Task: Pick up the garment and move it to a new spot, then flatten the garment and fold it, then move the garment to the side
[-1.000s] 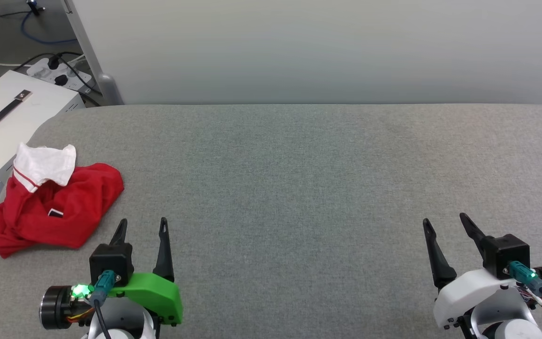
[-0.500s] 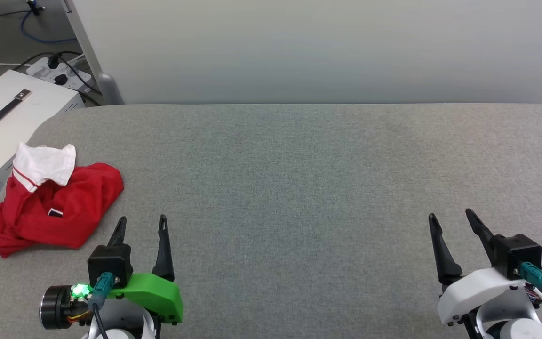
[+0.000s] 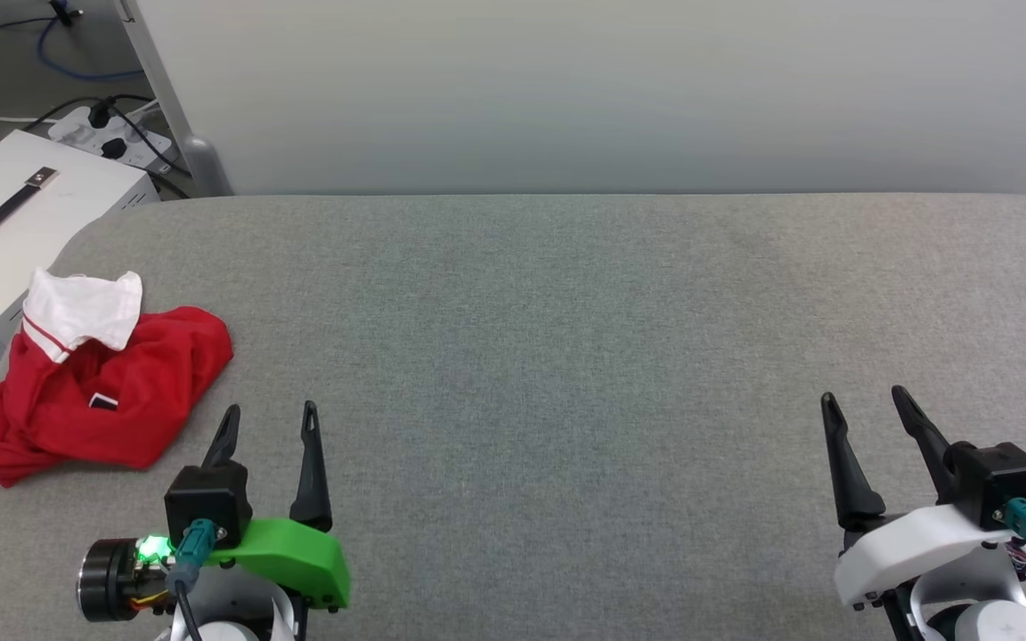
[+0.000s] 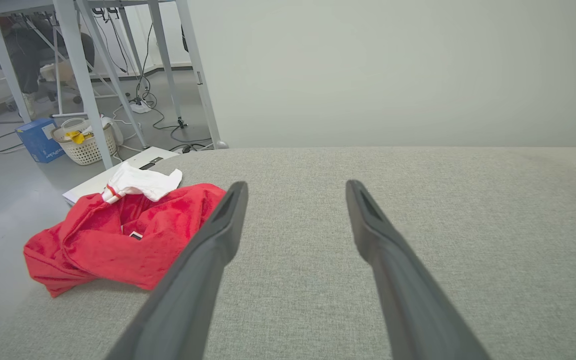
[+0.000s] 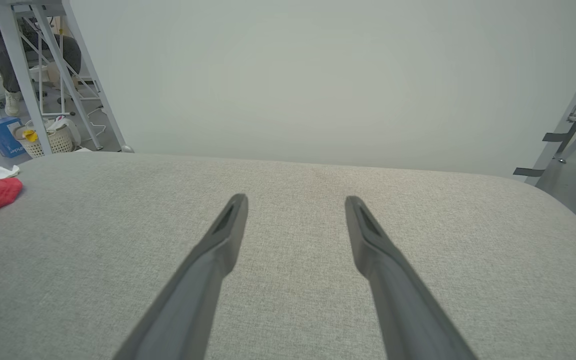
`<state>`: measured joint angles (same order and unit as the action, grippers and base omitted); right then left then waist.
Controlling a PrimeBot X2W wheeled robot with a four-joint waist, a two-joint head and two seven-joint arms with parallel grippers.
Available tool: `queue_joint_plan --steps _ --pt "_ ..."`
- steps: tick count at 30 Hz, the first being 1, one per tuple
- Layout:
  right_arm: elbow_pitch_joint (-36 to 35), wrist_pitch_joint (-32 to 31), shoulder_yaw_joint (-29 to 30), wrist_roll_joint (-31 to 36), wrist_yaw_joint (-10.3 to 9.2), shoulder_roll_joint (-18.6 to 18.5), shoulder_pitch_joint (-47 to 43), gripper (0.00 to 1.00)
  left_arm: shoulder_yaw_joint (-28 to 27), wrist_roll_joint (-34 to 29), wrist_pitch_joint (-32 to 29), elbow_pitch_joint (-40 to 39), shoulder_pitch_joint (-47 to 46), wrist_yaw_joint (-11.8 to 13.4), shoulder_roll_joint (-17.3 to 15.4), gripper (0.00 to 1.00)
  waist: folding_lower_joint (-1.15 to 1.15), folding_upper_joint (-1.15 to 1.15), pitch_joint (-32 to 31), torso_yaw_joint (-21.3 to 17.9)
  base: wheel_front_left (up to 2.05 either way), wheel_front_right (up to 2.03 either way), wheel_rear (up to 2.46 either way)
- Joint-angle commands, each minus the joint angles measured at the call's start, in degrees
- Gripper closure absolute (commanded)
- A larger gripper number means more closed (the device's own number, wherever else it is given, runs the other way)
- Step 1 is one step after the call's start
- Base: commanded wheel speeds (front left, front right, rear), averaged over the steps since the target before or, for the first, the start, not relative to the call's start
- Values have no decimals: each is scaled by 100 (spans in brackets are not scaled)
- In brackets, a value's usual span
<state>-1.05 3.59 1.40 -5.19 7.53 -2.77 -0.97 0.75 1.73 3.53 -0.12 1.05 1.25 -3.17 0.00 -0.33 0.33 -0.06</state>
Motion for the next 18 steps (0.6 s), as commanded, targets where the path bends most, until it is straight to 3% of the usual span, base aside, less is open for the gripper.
queue_joint_plan --steps 1,18 --pt "-55 67 20 -60 -1 -4 -1 0 6 32 58 -7 -52 27 8 0 0 8 3 1 0 0 0" --pt "-47 270 74 -302 -2 -6 -72 0 77 88 263 45 -55 32 12 0 0 13 1 26 0 0 0"
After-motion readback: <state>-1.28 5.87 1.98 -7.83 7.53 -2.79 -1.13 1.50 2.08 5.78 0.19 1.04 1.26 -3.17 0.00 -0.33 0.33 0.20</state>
